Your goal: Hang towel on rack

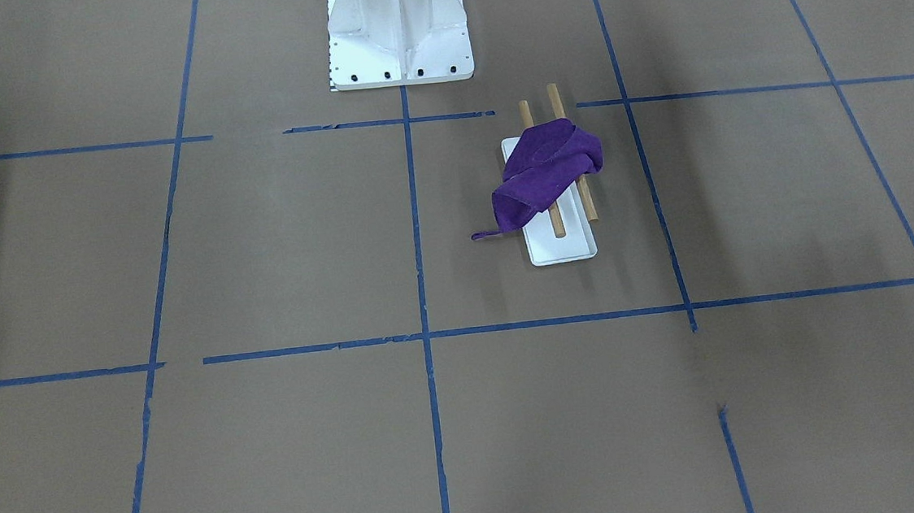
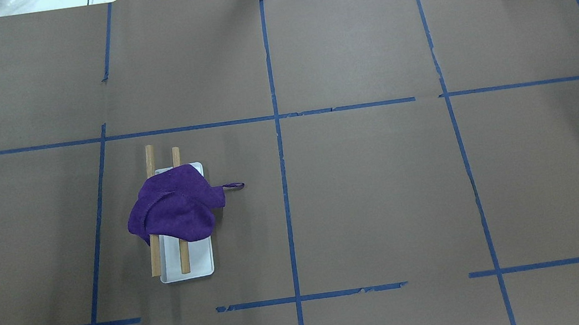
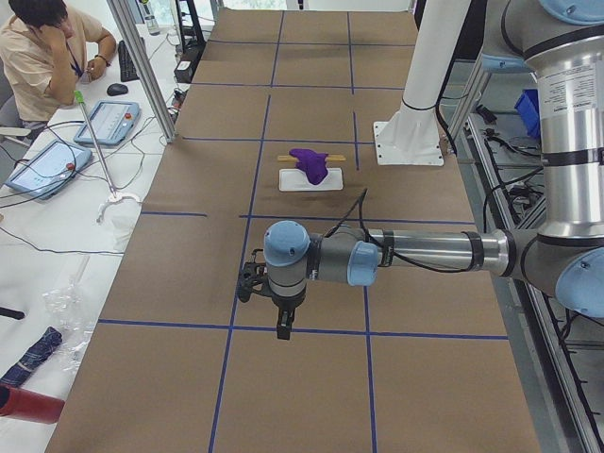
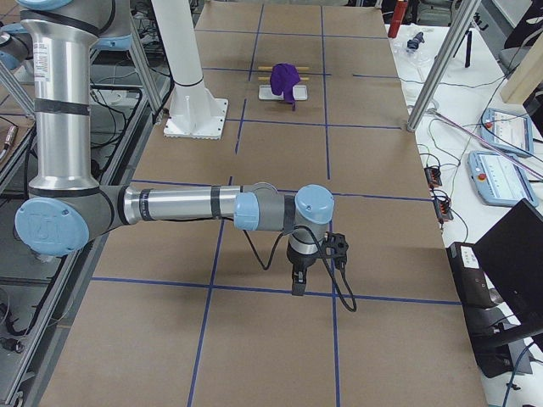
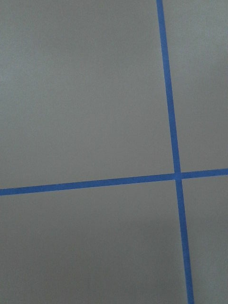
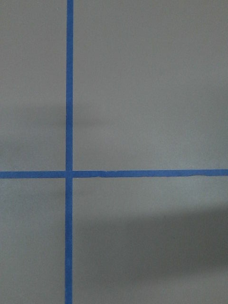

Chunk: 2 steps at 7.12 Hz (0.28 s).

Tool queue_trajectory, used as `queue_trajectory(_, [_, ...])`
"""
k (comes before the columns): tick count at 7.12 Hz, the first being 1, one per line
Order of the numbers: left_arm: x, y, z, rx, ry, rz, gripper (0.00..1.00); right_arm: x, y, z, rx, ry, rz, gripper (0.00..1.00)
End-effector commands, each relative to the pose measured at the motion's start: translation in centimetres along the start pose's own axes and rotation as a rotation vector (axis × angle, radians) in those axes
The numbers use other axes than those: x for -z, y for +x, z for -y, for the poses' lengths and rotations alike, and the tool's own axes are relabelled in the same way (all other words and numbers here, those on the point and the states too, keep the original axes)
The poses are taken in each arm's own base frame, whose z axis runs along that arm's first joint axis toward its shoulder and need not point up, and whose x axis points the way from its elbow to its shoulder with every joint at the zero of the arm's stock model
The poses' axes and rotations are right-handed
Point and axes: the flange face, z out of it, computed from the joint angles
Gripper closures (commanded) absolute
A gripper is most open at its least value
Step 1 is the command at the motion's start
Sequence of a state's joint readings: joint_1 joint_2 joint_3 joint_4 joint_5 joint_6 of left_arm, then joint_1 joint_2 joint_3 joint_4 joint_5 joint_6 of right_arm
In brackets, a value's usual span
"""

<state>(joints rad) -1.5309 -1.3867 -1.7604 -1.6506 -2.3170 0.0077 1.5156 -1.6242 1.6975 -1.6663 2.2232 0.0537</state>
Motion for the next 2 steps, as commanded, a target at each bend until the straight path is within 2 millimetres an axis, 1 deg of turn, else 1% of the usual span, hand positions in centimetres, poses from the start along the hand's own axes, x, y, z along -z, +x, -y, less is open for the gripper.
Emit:
queue_trajectory(1, [0.13,0.13,0.04,-0.002,0.003,-0.001,0.0,-0.1,0.07,-0.02,-0.001,-0.002,0.001,0.0])
queue_trajectory(2, [0.19,0.18,0.05,-0.003,0.004,-0.001,0.0,-0.1,0.07,-0.02,-0.001,-0.002,0.001,0.0])
